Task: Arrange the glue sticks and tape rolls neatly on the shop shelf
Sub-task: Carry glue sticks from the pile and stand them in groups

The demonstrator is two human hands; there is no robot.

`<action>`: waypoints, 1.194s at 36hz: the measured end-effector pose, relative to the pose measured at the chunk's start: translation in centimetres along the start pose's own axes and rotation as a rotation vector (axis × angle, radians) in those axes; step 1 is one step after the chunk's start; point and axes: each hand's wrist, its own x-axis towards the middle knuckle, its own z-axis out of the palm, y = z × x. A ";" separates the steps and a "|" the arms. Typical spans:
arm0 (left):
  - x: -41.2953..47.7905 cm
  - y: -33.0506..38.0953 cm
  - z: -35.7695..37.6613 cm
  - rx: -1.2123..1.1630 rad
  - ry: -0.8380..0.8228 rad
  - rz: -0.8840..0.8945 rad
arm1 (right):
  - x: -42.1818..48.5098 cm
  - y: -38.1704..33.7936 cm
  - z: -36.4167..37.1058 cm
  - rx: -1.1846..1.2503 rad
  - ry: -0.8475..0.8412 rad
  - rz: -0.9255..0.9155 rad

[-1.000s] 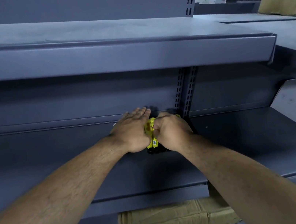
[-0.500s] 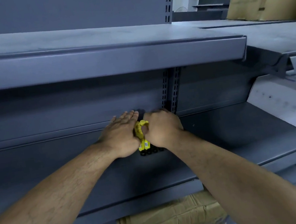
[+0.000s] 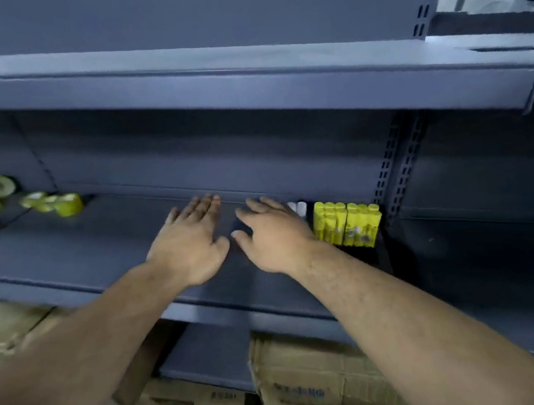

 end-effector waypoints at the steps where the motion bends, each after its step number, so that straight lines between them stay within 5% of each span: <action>1: -1.1 -1.1 0.1 0.008 0.006 -0.036 | 0.3 -1.1 0.4 0.012 -0.010 -0.031; 15: -14.0 -16.0 -0.5 -0.051 0.102 -0.420 | 3.9 -18.7 5.6 0.053 -0.113 -0.402; 43: -25.5 -57.6 -2.8 -0.023 0.149 -0.781 | 24.7 -61.3 16.7 0.098 -0.172 -0.740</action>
